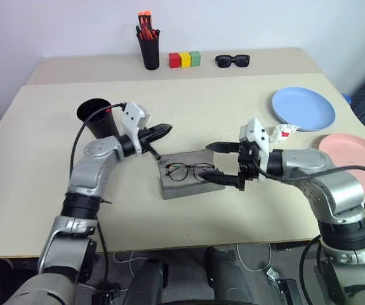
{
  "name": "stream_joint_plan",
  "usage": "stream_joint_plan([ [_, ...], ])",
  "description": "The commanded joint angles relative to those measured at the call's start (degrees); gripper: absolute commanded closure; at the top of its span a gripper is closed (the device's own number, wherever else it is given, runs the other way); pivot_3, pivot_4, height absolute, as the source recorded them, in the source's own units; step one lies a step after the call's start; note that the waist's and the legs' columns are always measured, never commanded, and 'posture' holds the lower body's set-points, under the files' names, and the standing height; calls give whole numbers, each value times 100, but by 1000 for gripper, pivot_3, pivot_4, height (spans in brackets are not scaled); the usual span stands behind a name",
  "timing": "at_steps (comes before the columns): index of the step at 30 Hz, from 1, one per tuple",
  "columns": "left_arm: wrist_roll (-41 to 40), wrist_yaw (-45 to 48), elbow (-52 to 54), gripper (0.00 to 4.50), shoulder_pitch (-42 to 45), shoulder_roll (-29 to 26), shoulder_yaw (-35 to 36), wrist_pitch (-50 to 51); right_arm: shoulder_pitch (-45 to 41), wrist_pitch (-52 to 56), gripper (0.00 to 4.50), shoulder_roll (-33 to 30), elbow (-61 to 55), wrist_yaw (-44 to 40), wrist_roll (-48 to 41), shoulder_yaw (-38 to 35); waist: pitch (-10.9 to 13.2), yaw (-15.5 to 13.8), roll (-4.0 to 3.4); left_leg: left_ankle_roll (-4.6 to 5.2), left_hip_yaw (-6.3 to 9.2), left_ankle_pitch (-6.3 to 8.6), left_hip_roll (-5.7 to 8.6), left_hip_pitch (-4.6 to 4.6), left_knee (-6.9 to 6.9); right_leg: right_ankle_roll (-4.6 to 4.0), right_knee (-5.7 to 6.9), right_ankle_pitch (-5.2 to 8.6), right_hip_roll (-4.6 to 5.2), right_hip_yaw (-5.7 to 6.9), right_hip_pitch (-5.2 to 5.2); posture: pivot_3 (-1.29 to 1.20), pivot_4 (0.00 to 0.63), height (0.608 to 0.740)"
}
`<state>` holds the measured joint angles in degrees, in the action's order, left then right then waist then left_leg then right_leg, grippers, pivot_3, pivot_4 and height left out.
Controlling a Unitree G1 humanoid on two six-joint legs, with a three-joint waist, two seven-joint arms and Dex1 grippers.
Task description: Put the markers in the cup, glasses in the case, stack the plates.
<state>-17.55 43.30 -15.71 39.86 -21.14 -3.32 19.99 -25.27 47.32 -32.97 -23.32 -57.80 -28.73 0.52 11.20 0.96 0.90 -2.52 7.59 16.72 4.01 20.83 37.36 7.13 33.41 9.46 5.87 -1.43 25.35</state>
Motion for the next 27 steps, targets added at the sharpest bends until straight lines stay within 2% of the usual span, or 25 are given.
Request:
stream_joint_plan([
  [1,453,-14,-470,4435,243,15,-230,-288,185,80,0,-134,-388,103,-405,-294,0,-8,-1,0,-2,0,1,-1,2,1,0,0,1,-1,-2,0,150,740],
  [7,802,432,-1255,4435,685,25,-618,78,352,-66,0,-183,-448,411,-485,-268,0,-35,0,0,-2,0,2,4,9,2,-2,-1,1,0,-4,0,150,740],
  [12,809,1058,-1320,4435,837,-27,-836,412,309,-184,0,-194,-417,544,-484,-210,0,-26,0,1,-1,0,2,6,9,3,-2,-1,1,0,-3,0,150,740],
  [16,586,1929,-707,4435,606,-257,-1010,754,268,-321,0,-228,-307,608,-384,-148,0,-9,0,1,-1,0,2,5,8,3,-1,-1,1,0,-2,0,150,740],
  [27,404,2441,889,4435,-260,-602,-1205,1249,160,-575,0,-293,-85,697,-218,-34,0,-21,0,1,1,0,1,5,9,3,0,-1,1,-1,-2,0,150,740],
])
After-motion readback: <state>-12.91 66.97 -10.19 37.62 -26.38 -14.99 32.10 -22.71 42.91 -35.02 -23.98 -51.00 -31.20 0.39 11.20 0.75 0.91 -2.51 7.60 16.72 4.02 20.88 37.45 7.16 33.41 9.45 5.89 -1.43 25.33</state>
